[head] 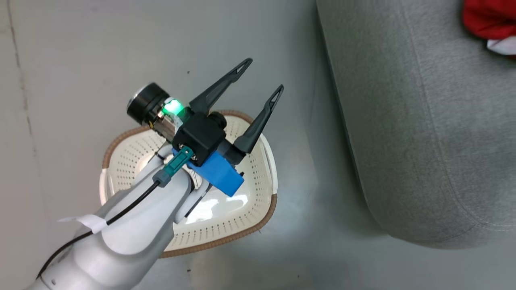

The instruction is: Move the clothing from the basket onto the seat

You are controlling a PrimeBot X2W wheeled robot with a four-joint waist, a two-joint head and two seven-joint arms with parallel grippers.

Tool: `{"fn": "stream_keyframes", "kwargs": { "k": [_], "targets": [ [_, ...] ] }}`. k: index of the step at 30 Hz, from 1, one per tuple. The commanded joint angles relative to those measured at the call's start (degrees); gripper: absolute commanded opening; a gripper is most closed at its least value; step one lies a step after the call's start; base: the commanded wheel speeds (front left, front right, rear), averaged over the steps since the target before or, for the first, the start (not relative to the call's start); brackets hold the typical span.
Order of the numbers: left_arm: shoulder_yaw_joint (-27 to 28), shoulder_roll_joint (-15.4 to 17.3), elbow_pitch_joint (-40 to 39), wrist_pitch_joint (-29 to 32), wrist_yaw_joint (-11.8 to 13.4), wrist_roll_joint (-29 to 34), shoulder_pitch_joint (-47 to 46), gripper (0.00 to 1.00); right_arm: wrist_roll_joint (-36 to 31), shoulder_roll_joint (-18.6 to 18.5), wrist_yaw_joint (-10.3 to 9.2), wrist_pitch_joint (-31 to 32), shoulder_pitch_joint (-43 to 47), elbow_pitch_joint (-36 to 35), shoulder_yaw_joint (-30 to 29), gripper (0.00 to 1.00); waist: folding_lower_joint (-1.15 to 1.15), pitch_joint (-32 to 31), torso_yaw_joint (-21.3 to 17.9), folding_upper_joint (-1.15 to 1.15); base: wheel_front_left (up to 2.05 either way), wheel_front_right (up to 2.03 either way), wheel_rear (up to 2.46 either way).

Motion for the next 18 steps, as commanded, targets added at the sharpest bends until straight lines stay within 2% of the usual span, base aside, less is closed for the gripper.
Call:
{"fn": "stream_keyframes", "kwargs": {
  "k": [1, 10, 18],
  "targets": [
    [0.5, -0.1, 0.2, -0.3, 0.4, -0.3, 1.1, 1.00, -0.3, 0.7, 0.01, 0.0, 2.2, -0.9, -0.1, 1.00, 0.00, -3.4, 0.1, 0.00, 0.00, 0.00, 0.00],
    [7.6, -0.8, -2.2, -0.3, 2.7, -0.7, 9.4, 1.00, -1.2, 4.4, 0.02, 0.0, 12.0, -9.0, 4.4, 1.00, 0.00, -12.5, 1.9, 0.00, 0.00, 0.00, 0.00],
    [17.2, -1.9, -4.8, -0.4, 4.2, 1.0, 18.0, 1.00, -0.9, 6.7, 0.01, 0.0, 16.3, -14.2, 11.3, 1.00, 0.00, -18.4, 5.6, 0.00, 0.00, 0.00, 0.00]
  ]
}}
